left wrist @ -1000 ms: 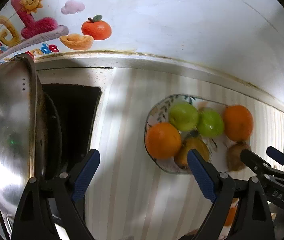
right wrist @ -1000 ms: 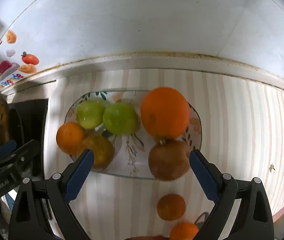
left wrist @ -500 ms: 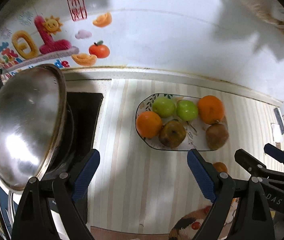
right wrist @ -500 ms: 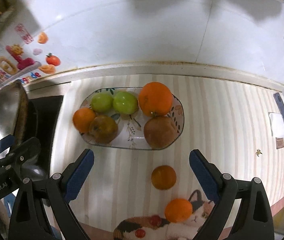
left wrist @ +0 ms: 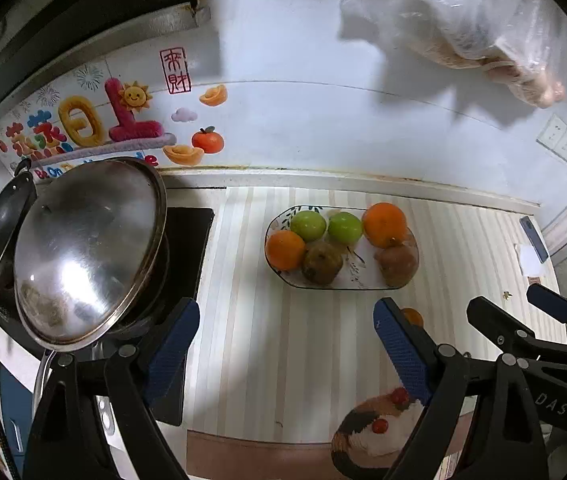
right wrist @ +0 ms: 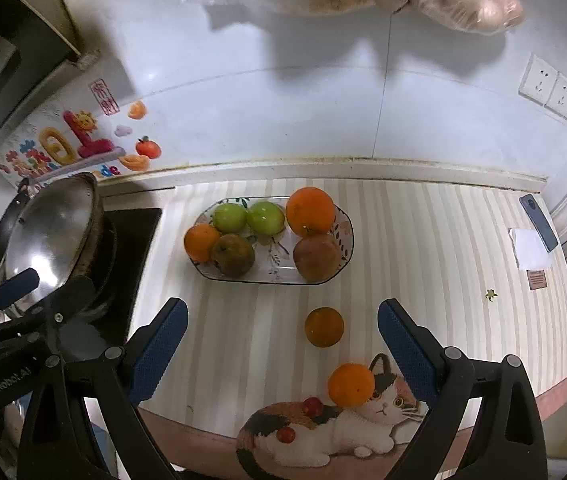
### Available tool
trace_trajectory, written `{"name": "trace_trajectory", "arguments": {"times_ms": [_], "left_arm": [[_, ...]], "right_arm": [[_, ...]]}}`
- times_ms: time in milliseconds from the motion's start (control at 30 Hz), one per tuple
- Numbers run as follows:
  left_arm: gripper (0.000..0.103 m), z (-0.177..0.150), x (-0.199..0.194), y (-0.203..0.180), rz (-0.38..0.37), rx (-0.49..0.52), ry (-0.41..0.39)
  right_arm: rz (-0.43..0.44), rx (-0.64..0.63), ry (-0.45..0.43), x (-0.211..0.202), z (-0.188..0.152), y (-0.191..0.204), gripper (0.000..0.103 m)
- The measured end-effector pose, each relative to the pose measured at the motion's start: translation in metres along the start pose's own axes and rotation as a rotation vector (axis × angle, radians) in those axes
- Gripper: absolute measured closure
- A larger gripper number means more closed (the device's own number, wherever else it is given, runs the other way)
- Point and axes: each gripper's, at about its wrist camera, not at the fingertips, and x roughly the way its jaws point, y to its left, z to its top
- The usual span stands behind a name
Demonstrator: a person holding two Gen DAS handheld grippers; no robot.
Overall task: Organize fruits
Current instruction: 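Lift both open grippers away from the plate toward the loose oranges, then grasp an orange with the left gripper while the right gripper grasps another orange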
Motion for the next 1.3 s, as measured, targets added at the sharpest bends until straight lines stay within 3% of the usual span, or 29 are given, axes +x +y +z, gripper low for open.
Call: {"name": "trace_trajectory", "arguments": {"times_ms": [400,467,567,767,1000,1200,1300], "left_arm": [[0.014,-0.009,-0.019,-0.011,-0.018,0.005,-0.033],[0.003,-0.01,-0.013,-0.016,-0.015,0.017,-0.027],[0.002,-0.011,0.003,-0.026,0.002,0.033,-0.014],[0.002,-0.013,0.061,-0.052,0.012,0.066,0.108],[0.002,-0.017,0.136,-0.092,0.041,0.122,0.278],[0.002,-0.019,0.182,-0.124,0.011,0.168,0.389],[0.002,-0.018,0.202,-0.137,-0.029,0.159,0.445]], "right_arm": [[0.069,0.065,-0.026,-0.026,-0.02,-0.016,0.005],[0.079,0.101,-0.006,-0.019,-0.021,-0.031,0.005],[0.074,0.161,0.04,0.001,-0.026,-0.06,0.005],[0.104,0.263,0.217,0.081,-0.055,-0.116,0.005],[0.179,0.383,0.393,0.176,-0.107,-0.148,0.005],[0.246,0.417,0.416,0.208,-0.127,-0.151,0.018],[0.22,0.402,0.398,0.213,-0.126,-0.153,0.036]]}}
